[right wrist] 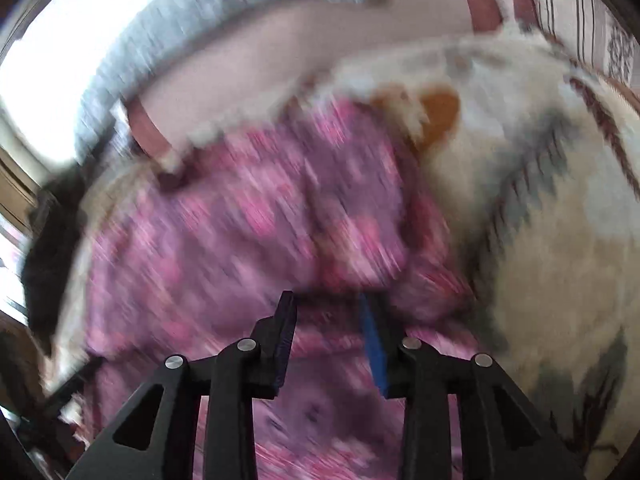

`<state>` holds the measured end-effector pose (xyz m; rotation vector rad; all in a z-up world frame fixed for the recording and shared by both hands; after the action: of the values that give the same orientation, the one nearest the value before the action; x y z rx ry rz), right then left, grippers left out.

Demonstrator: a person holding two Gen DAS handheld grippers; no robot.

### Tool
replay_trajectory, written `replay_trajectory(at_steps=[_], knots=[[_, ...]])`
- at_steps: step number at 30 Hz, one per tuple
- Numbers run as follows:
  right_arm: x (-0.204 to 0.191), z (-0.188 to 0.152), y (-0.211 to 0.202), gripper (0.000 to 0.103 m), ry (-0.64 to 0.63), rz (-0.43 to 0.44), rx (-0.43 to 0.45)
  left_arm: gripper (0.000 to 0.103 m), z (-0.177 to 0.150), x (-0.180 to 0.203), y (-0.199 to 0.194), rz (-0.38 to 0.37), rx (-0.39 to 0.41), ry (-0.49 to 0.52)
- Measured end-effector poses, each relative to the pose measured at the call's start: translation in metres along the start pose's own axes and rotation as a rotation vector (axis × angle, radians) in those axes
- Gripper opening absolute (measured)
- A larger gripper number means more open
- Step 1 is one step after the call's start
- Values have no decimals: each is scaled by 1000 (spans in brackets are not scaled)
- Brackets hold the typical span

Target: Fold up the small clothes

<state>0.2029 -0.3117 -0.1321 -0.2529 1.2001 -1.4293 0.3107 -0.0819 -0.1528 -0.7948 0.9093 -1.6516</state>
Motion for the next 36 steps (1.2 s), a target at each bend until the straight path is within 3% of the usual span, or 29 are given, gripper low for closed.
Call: replay_trajectory(at_steps=[5, 8, 11, 14, 19, 22, 26, 29, 32, 35, 36], knots=[[-1, -22, -16, 37, 38, -8, -92, 85, -22, 7, -6, 73, -37, 86], [-2, -45, -30, 47, 42, 1, -146, 85, -46, 13, -19, 51, -103, 96], [-5, -74, -45, 49, 37, 21, -195, 85, -79, 17, -38, 36, -163, 141], [-9, -103, -64, 50, -42, 4, -235, 85, -112, 13, -61, 43, -200, 176], [-10, -147, -101, 59, -142, 10, -296, 85, -155, -5, -100, -35, -276, 135], [-1, -165, -133, 59, -181, -1, -299, 85, -167, -29, -135, -98, -273, 63], [23, -175, -176, 59, -141, -8, -236, 85, -174, -72, -162, -65, -249, -11], [55, -176, -206, 59, -88, -40, -168, 85, -198, -93, -163, -34, -299, -18], [84, -183, -221, 59, -42, -53, -145, 85, -224, -87, -157, -65, -357, -6], [95, -202, -219, 61, 32, 19, -176, 85, -245, -74, -152, -100, -413, 14], [91, -210, -214, 61, 60, 94, -196, 85, -249, -69, -151, -111, -428, 18]])
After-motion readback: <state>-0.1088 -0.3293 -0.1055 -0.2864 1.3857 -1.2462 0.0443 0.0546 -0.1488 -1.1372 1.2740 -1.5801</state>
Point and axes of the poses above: each gripper's, at about its wrist camera, not at the fingertips, and y roughly the way its jaws point, x to its right, z to its top, the point moved 10 cm from there along y, roughly the way its jaws point, and after that the axes turned 12 degrees about z, right-handed, at the moved point
